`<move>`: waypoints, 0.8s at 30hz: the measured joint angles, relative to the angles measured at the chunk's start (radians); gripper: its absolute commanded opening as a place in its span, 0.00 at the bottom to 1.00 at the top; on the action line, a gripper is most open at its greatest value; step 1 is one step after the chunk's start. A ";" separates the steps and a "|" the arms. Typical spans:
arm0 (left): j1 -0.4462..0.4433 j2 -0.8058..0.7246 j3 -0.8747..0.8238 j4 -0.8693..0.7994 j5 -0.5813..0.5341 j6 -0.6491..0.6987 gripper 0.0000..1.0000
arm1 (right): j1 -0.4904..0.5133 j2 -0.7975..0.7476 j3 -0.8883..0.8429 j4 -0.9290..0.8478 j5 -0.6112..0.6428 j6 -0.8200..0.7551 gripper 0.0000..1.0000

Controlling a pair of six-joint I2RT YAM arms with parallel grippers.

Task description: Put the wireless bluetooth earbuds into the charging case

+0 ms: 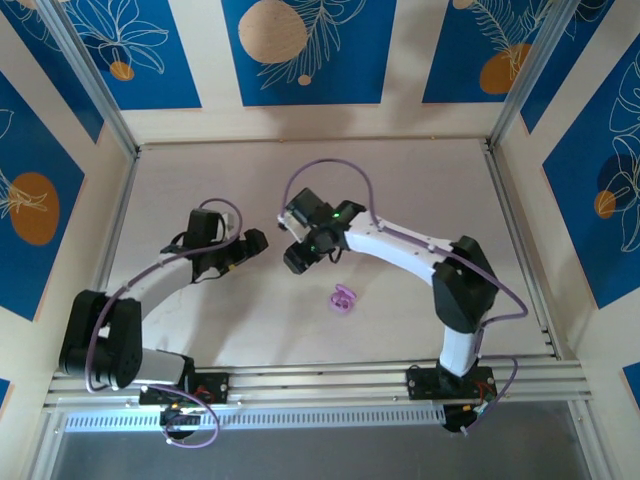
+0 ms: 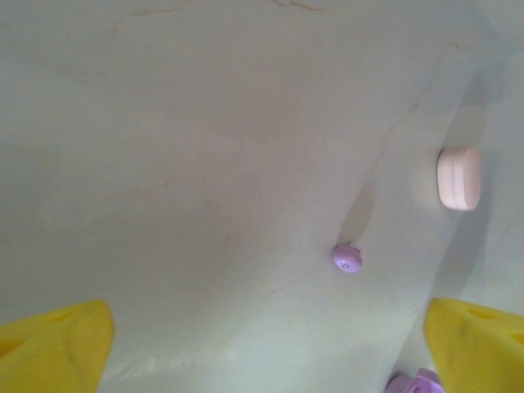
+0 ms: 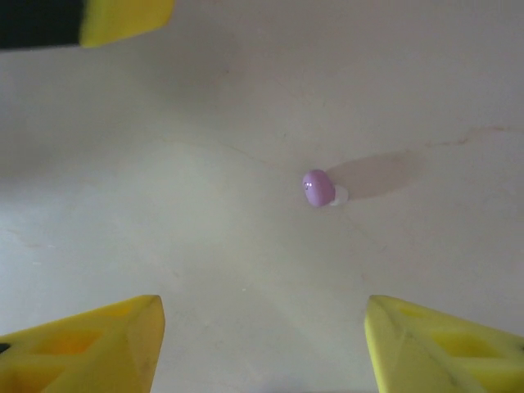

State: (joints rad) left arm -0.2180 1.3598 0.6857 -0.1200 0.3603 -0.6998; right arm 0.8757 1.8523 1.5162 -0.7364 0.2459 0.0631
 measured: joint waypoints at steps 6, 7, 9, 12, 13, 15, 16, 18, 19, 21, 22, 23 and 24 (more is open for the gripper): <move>0.043 -0.040 -0.053 0.000 0.014 -0.001 1.00 | 0.085 0.187 0.150 -0.080 0.202 -0.091 0.58; 0.049 -0.047 -0.060 -0.001 0.016 -0.001 1.00 | 0.095 0.211 0.169 -0.095 0.229 -0.103 0.58; 0.062 -0.060 -0.070 -0.013 0.011 0.001 1.00 | 0.108 0.253 0.203 -0.120 0.278 -0.117 0.57; 0.084 -0.073 -0.077 -0.032 0.011 0.002 1.00 | 0.114 0.298 0.252 -0.150 0.337 -0.140 0.56; 0.089 -0.078 -0.077 -0.037 0.009 0.002 1.00 | 0.116 0.313 0.271 -0.159 0.356 -0.146 0.56; 0.097 -0.087 -0.077 -0.040 0.003 0.002 1.00 | 0.116 0.340 0.305 -0.174 0.384 -0.156 0.56; 0.100 -0.090 -0.078 -0.044 0.003 0.002 1.00 | 0.118 0.353 0.323 -0.182 0.398 -0.160 0.56; 0.103 -0.096 -0.079 -0.046 0.002 0.002 1.00 | 0.122 0.377 0.351 -0.195 0.418 -0.163 0.56; 0.105 -0.097 -0.079 -0.052 0.001 0.002 1.00 | 0.122 0.388 0.362 -0.201 0.430 -0.164 0.56; 0.108 -0.097 -0.079 -0.060 -0.002 0.002 1.00 | 0.122 0.407 0.383 -0.216 0.447 -0.163 0.55; 0.110 -0.097 -0.079 -0.064 -0.003 0.002 1.00 | 0.122 0.418 0.394 -0.224 0.459 -0.164 0.55; 0.112 -0.097 -0.079 -0.069 -0.003 0.002 1.00 | 0.122 0.429 0.406 -0.230 0.467 -0.163 0.55; 0.114 -0.097 -0.079 -0.074 -0.006 0.002 1.00 | 0.122 0.438 0.415 -0.235 0.474 -0.162 0.55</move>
State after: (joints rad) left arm -0.1043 1.2633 0.6064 -0.1944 0.3546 -0.6975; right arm 0.9977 2.2906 1.9308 -0.9710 0.7197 -0.0990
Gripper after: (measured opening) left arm 0.995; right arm 0.550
